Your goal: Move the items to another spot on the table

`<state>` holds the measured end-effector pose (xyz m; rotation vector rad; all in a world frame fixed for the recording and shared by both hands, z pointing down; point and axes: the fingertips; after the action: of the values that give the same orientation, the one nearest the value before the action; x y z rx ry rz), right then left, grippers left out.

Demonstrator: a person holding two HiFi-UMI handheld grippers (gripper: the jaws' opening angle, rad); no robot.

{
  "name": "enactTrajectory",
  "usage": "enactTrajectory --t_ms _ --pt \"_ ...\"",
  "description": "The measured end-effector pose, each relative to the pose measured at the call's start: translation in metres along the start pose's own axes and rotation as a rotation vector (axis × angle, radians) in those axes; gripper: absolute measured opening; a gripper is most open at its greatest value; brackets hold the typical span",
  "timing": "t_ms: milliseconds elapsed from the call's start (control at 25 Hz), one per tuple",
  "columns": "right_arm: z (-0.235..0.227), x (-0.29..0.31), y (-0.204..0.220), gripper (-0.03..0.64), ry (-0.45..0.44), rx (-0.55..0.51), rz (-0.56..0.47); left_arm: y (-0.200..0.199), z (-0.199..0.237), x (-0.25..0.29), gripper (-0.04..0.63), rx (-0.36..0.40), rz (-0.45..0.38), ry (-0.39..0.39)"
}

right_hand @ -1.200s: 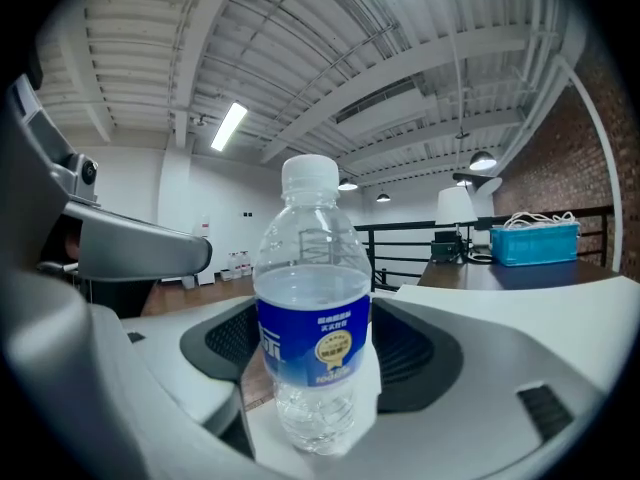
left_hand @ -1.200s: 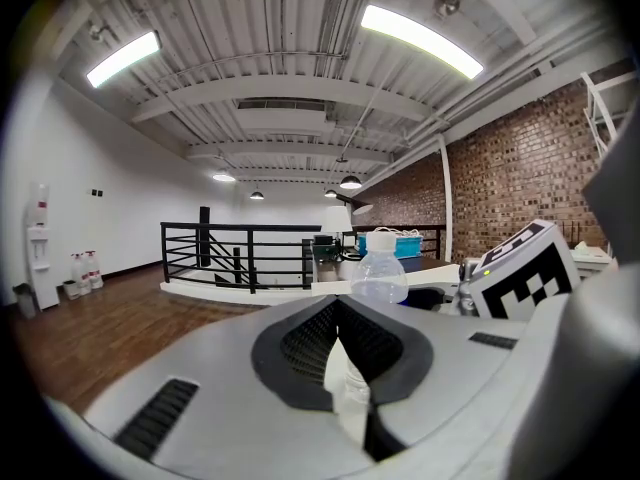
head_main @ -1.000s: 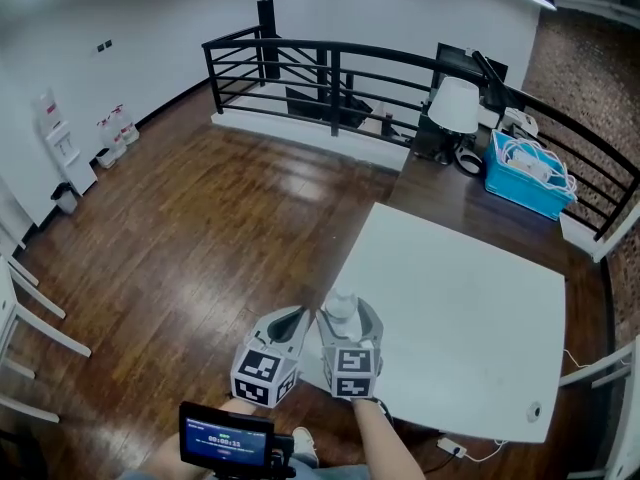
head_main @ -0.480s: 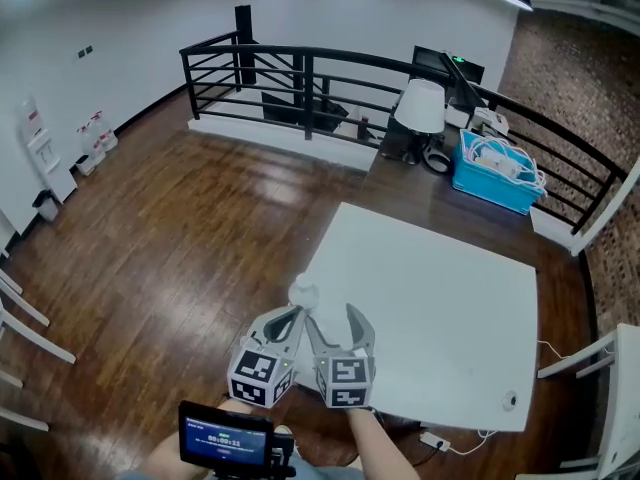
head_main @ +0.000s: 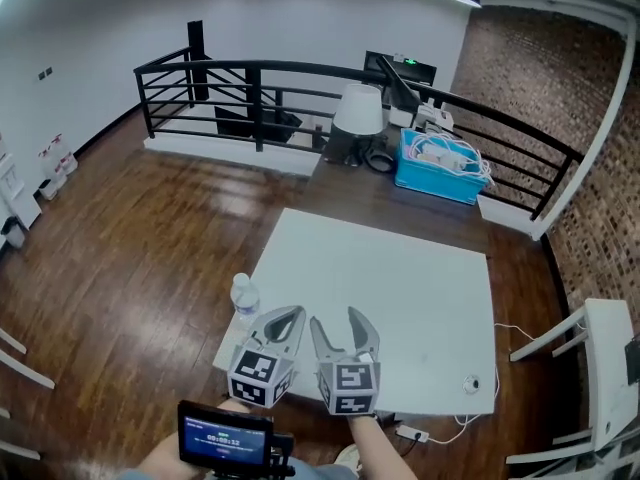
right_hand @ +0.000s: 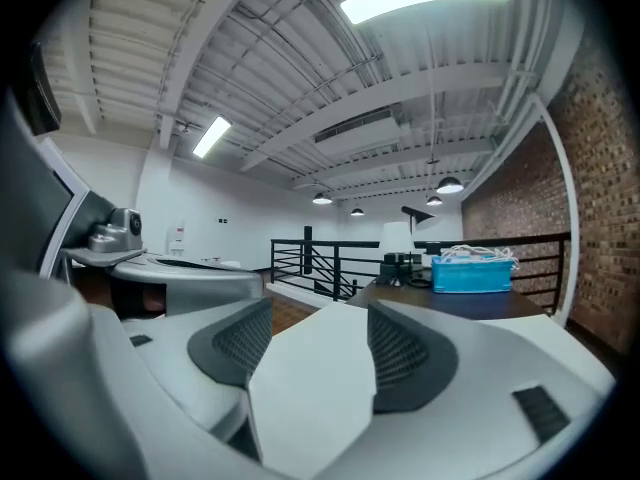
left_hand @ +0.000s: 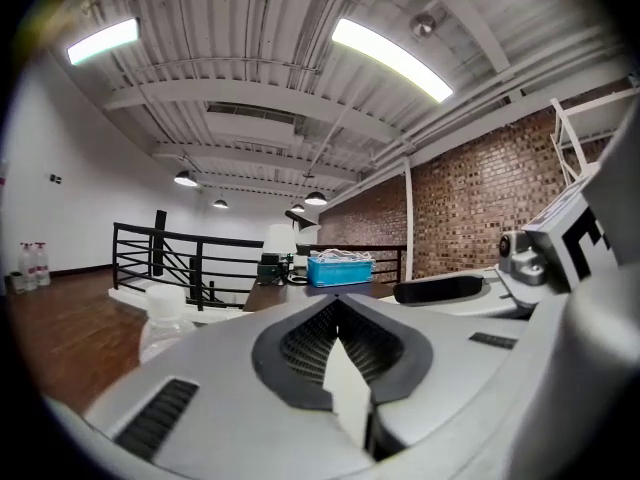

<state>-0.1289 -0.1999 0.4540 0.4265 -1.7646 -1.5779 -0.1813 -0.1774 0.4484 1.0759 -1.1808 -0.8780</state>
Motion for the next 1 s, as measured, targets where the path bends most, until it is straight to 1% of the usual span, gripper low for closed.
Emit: enactTrajectory --t_ms 80,120,200,320,400,440,560,800,1000 --pt "-0.022 -0.013 -0.001 0.274 0.041 0.004 0.006 -0.005 -0.019 0.01 0.011 0.009 -0.008 0.03" --pt "-0.032 -0.019 -0.002 0.257 0.06 0.008 0.004 -0.008 -0.028 0.013 0.011 0.012 -0.011 0.045" --pt "-0.049 -0.034 -0.005 0.19 0.093 0.019 -0.006 -0.014 -0.046 0.02 0.011 0.02 -0.015 0.073" --pt "-0.07 -0.052 -0.008 0.148 0.132 0.038 -0.023 -0.02 -0.067 0.028 0.011 0.034 -0.021 0.105" --pt "-0.082 -0.061 -0.011 0.096 0.149 0.055 -0.037 -0.024 -0.079 0.033 0.011 0.043 -0.026 0.12" --pt "-0.087 -0.065 -0.011 0.081 0.152 0.062 -0.042 -0.026 -0.085 0.036 0.011 0.048 -0.028 0.127" --pt "-0.101 -0.076 -0.012 0.008 0.151 0.074 -0.054 -0.031 -0.103 0.043 0.011 0.064 -0.036 0.146" --pt "-0.121 -0.093 -0.014 0.008 0.161 0.057 -0.061 -0.039 -0.132 0.053 0.011 0.076 -0.048 0.167" --pt "-0.138 -0.101 -0.013 0.008 0.173 0.074 -0.075 -0.045 -0.149 0.061 0.011 0.094 -0.057 0.18"
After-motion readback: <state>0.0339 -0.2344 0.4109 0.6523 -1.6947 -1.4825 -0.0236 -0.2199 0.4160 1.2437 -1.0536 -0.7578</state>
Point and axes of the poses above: the fingertips, and each gripper's own axes: x forward along the fingers, z to its left, y out of its underside, and after that the axes turned 7 degrees about z, right-handed
